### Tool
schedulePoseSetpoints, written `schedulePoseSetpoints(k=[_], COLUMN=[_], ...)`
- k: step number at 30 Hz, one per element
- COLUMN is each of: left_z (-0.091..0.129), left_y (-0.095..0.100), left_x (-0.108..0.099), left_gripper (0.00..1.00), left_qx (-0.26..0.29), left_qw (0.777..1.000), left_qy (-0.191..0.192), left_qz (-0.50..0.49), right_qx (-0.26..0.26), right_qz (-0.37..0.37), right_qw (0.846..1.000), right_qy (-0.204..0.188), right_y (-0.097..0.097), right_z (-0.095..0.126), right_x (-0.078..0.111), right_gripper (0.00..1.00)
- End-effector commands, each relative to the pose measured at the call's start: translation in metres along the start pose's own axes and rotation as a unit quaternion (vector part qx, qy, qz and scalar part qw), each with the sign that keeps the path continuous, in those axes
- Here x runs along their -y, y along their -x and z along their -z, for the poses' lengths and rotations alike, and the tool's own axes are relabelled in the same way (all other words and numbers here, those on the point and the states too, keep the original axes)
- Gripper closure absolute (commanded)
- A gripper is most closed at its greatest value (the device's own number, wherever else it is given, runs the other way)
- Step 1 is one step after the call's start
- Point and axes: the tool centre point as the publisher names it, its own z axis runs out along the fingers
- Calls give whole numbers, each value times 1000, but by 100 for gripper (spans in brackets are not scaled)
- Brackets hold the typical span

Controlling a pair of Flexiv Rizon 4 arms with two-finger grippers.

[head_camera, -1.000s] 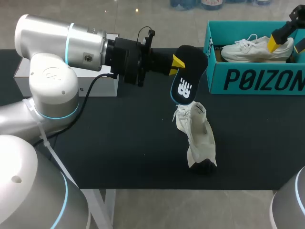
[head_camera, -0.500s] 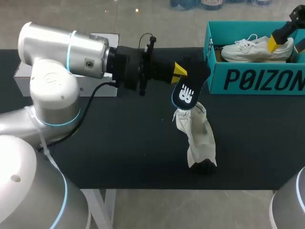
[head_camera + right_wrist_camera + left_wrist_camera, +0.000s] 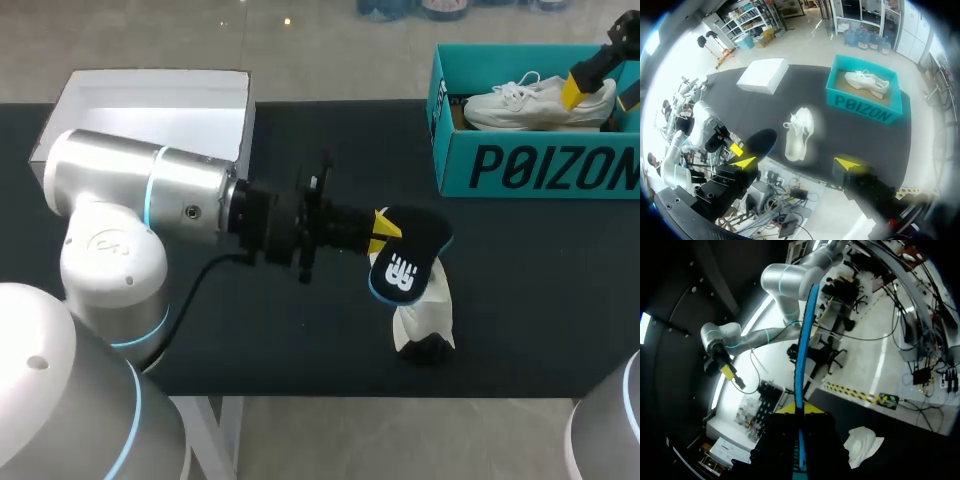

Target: Take the shoe out of the shoebox, open the shoe tongue, remove and reinsert the insole, then place the shoe into the shoebox

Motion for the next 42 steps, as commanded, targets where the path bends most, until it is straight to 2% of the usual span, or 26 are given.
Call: schedulePoseSetpoints(k=[1,6,13,18,22,27,31,37,42], left_z=[3,-1,-8,-4,2,7,3,-14,-34], left_y=[-18,-30,-58,-76,-84,-81,-74,-65,-68], left_x=[15,23,30,27,18,-2,-19,-40,-53], left_gripper=[100,100,100,100,100,100,100,100,100], left_qx=[15,24,33,41,36,32,30,22,10], left_qw=[1000,999,997,995,996,998,999,998,997], left_qy=[18,12,6,6,5,7,-6,-39,-64], left_qz=[12,30,69,86,82,61,42,32,33], right_qx=[1,1,1,1,1,1,1,1,1], right_qz=[-1,-1,-1,-1,-1,-1,-1,-1,-1], right_qw=[1000,1000,1000,1000,1000,1000,1000,1000,1000], right_qy=[-3,-3,-3,-3,-3,-3,-3,-3,-3], right_y=[-1,-1,-1,-1,-1,-1,-1,-1,-1], right_z=[0,0,0,0,0,0,0,0,0], right_x=[-3,-3,-3,-3,-3,-3,-3,-3,-3], right_gripper=[0,0,0,0,0,0,0,0,0])
